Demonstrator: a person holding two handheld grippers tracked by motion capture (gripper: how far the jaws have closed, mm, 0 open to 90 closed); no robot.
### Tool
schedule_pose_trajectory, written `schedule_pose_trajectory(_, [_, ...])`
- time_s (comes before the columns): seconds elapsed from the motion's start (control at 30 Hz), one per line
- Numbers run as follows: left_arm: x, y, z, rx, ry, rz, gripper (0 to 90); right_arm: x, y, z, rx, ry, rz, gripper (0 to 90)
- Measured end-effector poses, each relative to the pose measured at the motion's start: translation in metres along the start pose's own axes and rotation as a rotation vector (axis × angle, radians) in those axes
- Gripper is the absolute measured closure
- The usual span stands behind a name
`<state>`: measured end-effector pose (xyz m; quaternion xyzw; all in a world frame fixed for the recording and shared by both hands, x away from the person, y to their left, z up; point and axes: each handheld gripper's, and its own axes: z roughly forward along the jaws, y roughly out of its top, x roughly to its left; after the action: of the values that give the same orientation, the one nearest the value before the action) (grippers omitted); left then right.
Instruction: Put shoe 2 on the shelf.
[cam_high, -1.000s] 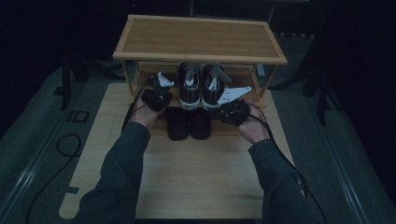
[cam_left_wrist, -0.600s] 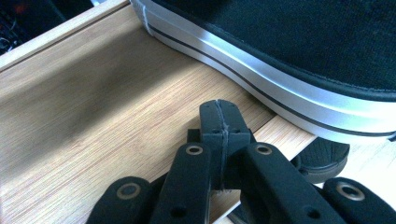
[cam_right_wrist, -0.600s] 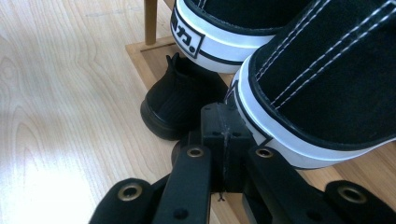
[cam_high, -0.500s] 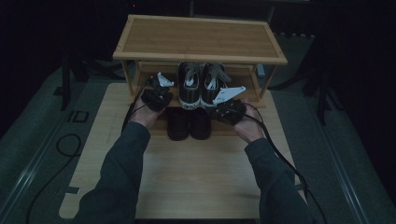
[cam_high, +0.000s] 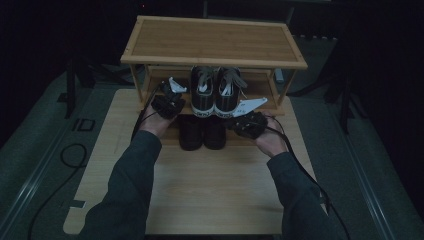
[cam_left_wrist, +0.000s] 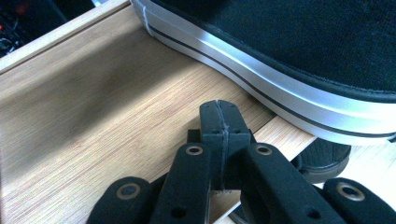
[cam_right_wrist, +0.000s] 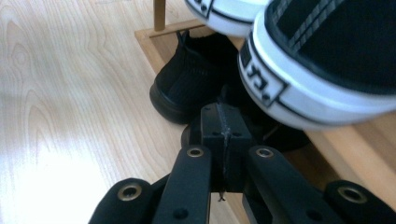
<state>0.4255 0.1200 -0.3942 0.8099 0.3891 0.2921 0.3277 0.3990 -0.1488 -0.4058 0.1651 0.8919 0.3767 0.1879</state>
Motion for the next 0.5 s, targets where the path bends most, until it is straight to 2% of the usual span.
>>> schedule_pose_trajectory(0.23, [0.001, 0.000, 0.000, 0.000, -0.005, -0.004, 90.0, -0.004, -0.019, -0.003, 0.007, 0.019, 0.045, 89.9])
schedule_pose_trajectory(0.5, [0.004, 0.000, 0.000, -0.001, -0.023, -0.022, 90.0, -0.004, -0.034, -0.003, 0.020, 0.033, 0.070, 89.3])
